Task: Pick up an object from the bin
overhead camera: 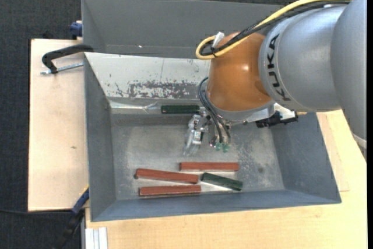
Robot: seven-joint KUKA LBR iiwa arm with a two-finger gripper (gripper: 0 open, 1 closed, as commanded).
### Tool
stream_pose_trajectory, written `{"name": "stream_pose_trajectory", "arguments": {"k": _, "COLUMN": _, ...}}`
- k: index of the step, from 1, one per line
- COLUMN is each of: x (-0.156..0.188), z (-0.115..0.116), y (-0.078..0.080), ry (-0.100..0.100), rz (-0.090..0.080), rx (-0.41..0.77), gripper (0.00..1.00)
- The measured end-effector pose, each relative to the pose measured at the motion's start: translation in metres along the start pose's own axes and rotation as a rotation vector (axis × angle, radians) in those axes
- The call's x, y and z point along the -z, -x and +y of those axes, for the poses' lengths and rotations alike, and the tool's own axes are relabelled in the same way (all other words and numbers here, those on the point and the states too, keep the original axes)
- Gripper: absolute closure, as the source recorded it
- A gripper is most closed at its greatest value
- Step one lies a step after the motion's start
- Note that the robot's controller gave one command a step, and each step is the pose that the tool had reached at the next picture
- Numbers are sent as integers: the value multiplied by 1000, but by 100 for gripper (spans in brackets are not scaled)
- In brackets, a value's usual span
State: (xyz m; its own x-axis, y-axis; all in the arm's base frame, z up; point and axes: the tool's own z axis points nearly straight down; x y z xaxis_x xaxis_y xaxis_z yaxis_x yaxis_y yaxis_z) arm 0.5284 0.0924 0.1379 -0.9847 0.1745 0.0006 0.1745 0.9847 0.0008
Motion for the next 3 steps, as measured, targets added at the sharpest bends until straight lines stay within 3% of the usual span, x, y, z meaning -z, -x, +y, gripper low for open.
{"name": "stream_pose_trajectory", "arguments": {"k": 1, "x": 42, "z": 13, "y": -14, "ry": 2, "rz": -4, "rx": 13, "gripper": 0}}
{"name": "stream_pose_trajectory", "arguments": {"k": 2, "x": 42, "z": 13, "y": -14, "ry": 2, "rz": -4, "rx": 13, "gripper": 0}}
{"name": "stream_pose_trajectory", "arguments": {"k": 3, "x": -3, "z": 6, "y": -22, "ry": 3, "rz": -7, "rx": -54, "gripper": 0}}
